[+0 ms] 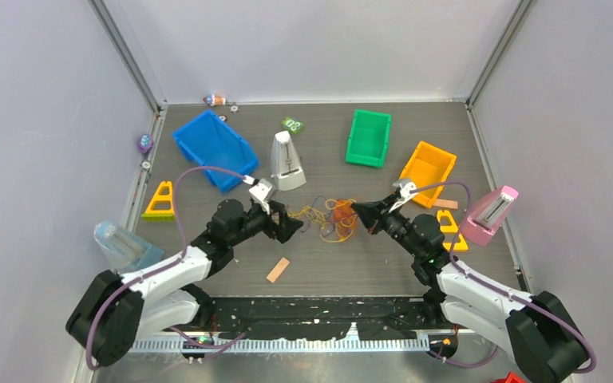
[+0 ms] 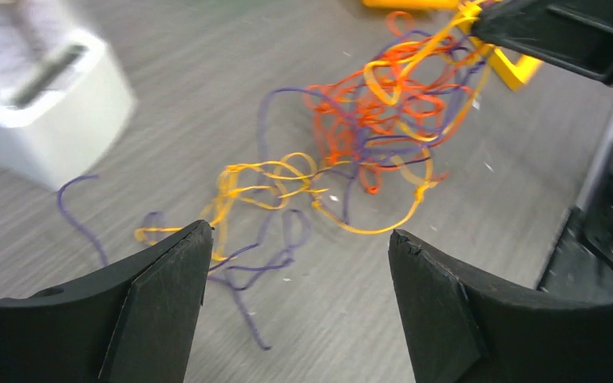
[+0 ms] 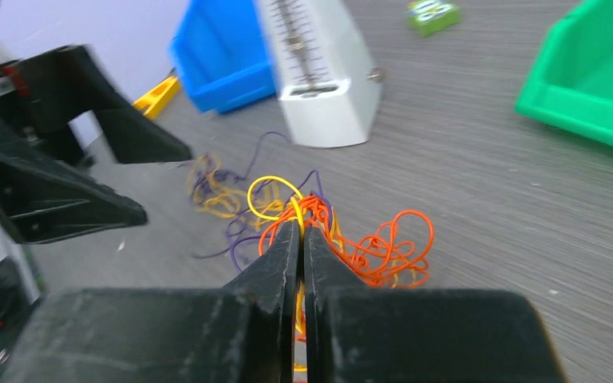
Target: Untangle the cables
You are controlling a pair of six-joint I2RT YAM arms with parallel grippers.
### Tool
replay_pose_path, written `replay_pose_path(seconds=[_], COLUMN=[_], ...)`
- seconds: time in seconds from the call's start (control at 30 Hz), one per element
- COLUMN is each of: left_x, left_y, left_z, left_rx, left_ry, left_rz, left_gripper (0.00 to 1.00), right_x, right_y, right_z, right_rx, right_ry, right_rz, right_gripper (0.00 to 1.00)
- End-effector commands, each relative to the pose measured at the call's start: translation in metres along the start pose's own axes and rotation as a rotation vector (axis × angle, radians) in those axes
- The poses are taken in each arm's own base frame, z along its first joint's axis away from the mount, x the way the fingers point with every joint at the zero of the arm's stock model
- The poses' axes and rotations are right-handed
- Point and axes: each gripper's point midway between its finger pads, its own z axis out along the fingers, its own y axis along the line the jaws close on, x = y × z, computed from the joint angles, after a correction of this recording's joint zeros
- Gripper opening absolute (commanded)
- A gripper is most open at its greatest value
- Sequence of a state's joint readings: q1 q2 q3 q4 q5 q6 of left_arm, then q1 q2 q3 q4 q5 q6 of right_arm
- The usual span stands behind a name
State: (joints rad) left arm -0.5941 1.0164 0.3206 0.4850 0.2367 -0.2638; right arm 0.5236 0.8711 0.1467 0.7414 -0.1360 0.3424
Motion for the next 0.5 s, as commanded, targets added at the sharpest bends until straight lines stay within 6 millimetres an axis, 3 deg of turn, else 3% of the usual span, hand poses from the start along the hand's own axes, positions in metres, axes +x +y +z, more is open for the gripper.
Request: replay_pose_path(seconds=[0.0, 0.2, 0.47], left_x=[-0.021, -0.010, -0.005], left_y=[-0.057, -0.079, -0.084], left_z=[0.018, 0.033, 0.044], left_rx=[0.281, 0.341, 0.355], left_ry=[-0.021, 0.051, 0.076], left_rz=[0.083, 0.102, 0.104], left_gripper=[0.85, 0.99, 0.98], right_x=[-0.017, -0.008, 0.005], right_y=[0.051, 0.075, 0.102], right_z=[0.002, 0.002, 0.001], right_rx=[-0.270, -0.388, -0.516], right_ry=[-0.047, -0.002, 0.067], right_rz=[-0.027, -0.037, -0.059], right_gripper=[0.05, 0.05, 0.05])
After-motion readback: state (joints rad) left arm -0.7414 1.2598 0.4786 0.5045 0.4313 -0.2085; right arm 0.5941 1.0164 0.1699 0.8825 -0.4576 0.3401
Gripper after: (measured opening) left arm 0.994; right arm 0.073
